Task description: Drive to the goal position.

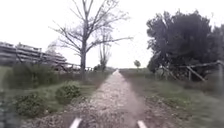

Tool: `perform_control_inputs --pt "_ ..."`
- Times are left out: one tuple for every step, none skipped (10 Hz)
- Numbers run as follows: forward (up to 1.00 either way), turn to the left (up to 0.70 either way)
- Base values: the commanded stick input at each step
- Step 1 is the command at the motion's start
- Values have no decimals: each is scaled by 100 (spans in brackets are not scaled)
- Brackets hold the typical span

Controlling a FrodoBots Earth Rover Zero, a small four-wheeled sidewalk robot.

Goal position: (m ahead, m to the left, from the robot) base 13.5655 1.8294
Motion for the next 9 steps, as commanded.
perform_control_inputs --pt "70 0" --pt "70 0" --pt "70 0" --pt "70 0" --pt "70 0" --pt "70 0" --pt "70 0" --pt "70 0" --pt "70 0"
